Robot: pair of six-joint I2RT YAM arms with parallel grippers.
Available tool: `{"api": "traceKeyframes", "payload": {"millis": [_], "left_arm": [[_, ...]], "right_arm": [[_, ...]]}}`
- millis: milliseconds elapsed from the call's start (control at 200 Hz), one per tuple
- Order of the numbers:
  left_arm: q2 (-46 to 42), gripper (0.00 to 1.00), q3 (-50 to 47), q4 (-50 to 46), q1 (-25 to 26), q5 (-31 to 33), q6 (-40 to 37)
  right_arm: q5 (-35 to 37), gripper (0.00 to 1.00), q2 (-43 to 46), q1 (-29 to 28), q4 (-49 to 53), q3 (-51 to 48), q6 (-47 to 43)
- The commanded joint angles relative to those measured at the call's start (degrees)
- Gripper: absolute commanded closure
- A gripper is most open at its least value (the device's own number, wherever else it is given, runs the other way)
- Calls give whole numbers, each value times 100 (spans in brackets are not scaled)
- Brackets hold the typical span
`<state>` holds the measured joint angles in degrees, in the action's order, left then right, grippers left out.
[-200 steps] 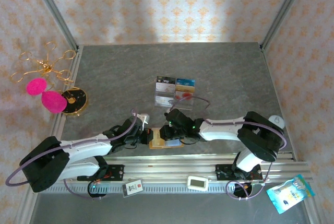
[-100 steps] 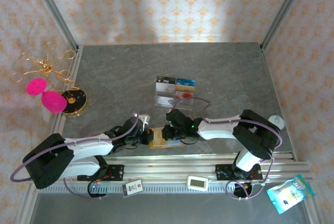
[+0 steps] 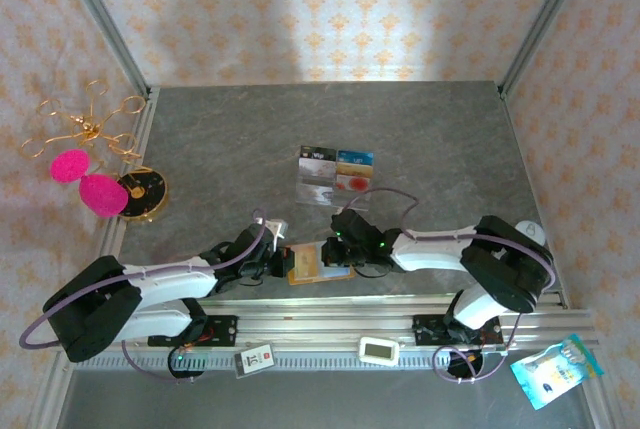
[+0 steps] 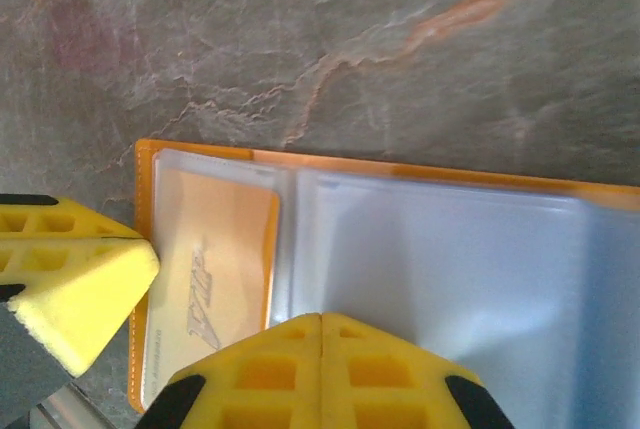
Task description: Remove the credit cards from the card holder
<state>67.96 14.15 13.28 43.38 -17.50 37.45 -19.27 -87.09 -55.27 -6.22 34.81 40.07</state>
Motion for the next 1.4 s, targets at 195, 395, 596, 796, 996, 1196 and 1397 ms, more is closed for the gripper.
{"api": "traceKeyframes", "payload": {"millis": [195, 395, 596, 796, 996, 1196, 1397], "left_arm": [[-112, 100, 85, -441, -32, 136, -197], [126, 100, -15, -253, -32, 113, -134], [211, 100, -9, -169, -29, 119, -166], [322, 100, 2, -37, -36, 58, -165], [404, 100, 16, 13, -23, 24, -161], [288, 100, -52, 55, -39, 32, -160], [227, 100, -1, 134, -58, 89, -221]], "right_arm": [[-497, 88, 175, 25, -341, 110, -121], [-1154, 89, -280, 425, -760, 48, 131], [-1057, 89, -473, 439, -613, 239, 120], [-1151, 88, -799, 440, -676, 306, 194], [-1151, 100, -807, 438, -668, 303, 232], [-580, 100, -187, 490, -416, -66, 381], [-498, 100, 93, 499, -395, -280, 407]]}}
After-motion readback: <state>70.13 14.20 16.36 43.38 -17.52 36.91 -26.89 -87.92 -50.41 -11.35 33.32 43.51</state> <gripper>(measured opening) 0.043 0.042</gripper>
